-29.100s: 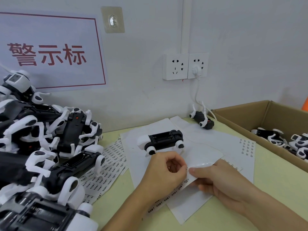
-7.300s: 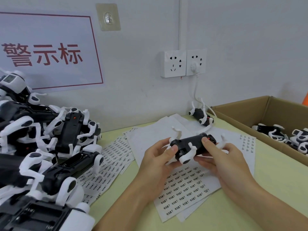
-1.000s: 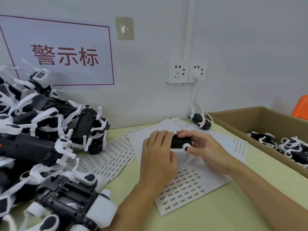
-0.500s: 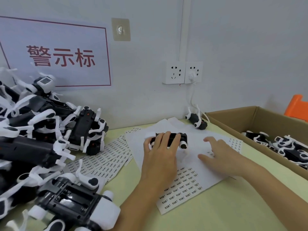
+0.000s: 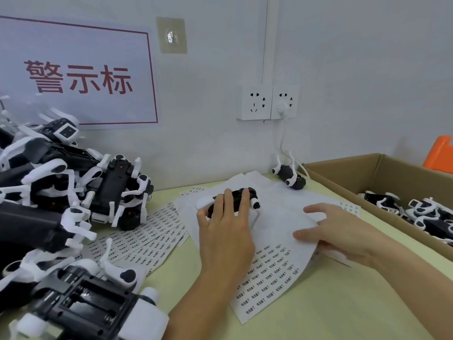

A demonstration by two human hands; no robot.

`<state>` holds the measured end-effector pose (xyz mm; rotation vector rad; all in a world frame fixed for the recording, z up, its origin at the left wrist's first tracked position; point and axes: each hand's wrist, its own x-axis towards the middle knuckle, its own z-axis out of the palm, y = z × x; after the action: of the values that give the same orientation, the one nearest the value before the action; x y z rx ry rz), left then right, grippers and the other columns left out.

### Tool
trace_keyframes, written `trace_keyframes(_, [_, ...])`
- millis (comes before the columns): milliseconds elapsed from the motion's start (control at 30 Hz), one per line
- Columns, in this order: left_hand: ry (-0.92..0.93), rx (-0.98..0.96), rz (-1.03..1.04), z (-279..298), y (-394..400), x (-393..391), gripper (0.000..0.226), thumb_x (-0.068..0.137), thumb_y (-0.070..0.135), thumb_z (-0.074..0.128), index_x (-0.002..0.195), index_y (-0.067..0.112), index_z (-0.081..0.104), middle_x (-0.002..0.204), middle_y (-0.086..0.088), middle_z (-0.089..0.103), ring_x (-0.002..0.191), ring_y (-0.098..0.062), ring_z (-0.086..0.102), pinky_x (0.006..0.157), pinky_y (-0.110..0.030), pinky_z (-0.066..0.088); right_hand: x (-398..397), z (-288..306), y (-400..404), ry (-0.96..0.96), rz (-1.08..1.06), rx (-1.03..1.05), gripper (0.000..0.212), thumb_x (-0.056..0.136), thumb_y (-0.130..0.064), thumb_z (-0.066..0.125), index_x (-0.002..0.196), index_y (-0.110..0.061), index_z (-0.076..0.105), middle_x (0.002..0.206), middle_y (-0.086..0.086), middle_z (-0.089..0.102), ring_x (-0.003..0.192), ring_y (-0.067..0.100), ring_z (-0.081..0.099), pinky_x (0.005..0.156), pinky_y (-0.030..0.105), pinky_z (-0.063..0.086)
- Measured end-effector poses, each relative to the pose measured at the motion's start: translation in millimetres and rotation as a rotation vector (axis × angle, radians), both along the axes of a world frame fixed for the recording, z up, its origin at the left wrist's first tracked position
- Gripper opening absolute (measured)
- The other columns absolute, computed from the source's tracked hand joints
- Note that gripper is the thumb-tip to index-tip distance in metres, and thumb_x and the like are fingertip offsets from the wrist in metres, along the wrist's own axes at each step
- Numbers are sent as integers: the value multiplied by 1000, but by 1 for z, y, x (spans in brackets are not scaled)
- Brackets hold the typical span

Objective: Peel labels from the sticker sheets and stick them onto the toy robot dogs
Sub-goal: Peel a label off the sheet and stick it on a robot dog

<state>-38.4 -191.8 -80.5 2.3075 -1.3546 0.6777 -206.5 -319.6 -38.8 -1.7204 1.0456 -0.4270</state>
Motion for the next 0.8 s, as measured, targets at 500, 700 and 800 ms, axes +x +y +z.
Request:
trace_keyframes(500, [84, -74, -512, 8, 5, -11, 51, 91, 40, 42, 130, 12, 57, 124, -4, 59, 118, -23, 51, 95, -46, 41, -2, 8, 5, -244, 21, 229, 85, 73, 13, 76, 133, -38, 45, 69, 9, 68, 51, 16, 58, 44, 22, 46])
trace_keyframes(700, [216, 94, -684, 5, 5, -19, 58, 89, 58, 56, 132, 23, 40, 116, 10, 46, 102, -9, 42, 91, -28, 38, 6, 4, 12, -358, -18, 226, 67, 78, 4, 76, 129, -29, 48, 77, 7, 74, 57, 14, 63, 45, 24, 46])
trace_keyframes(800, [314, 20, -661, 3, 7, -17, 60, 91, 53, 57, 138, 24, 36, 123, 11, 47, 107, -4, 41, 93, -21, 35, 15, 1, 22, -392, -41, 206, 45, 84, -17, 77, 122, -15, 53, 83, 8, 74, 65, 18, 67, 49, 27, 49])
